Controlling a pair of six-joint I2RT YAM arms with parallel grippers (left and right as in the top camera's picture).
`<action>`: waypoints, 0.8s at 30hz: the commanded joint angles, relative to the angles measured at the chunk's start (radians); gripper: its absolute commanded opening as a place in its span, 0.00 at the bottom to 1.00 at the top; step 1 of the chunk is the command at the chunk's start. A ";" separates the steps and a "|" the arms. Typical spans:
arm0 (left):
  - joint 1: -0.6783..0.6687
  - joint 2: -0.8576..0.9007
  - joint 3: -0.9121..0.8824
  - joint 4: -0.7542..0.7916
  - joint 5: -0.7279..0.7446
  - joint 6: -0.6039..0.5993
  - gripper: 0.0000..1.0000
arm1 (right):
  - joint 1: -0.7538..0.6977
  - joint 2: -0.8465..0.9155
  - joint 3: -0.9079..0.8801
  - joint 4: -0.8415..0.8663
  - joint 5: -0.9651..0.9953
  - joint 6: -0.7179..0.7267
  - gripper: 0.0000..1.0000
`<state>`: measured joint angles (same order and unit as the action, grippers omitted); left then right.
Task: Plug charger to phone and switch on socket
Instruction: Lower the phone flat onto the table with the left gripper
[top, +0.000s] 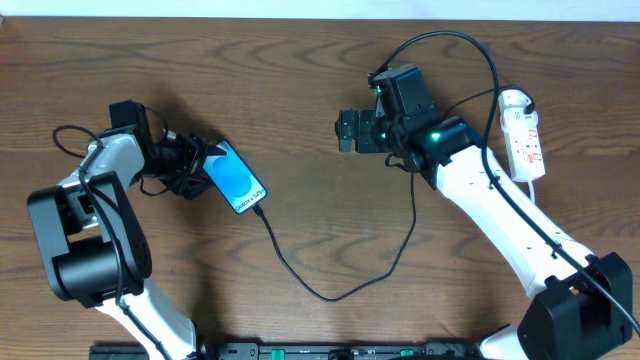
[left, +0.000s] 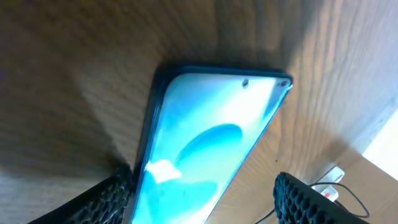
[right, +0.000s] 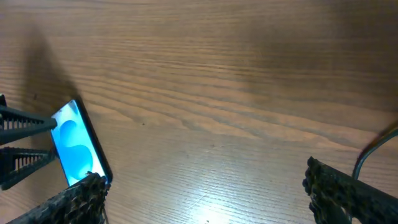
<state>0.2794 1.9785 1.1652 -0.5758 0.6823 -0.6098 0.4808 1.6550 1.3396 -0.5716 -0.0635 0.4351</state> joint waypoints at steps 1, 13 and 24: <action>0.009 0.150 -0.114 -0.043 -0.397 0.011 0.77 | 0.005 -0.017 0.008 -0.001 0.002 -0.014 0.99; -0.010 0.063 -0.074 -0.179 -0.550 0.051 0.77 | 0.005 -0.017 0.008 0.000 0.008 -0.026 0.99; -0.222 -0.381 -0.048 -0.205 -0.598 0.302 0.78 | 0.005 -0.017 0.006 0.003 0.056 -0.025 0.99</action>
<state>0.1284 1.7458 1.1053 -0.7818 0.1677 -0.4271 0.4808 1.6550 1.3396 -0.5701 -0.0311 0.4263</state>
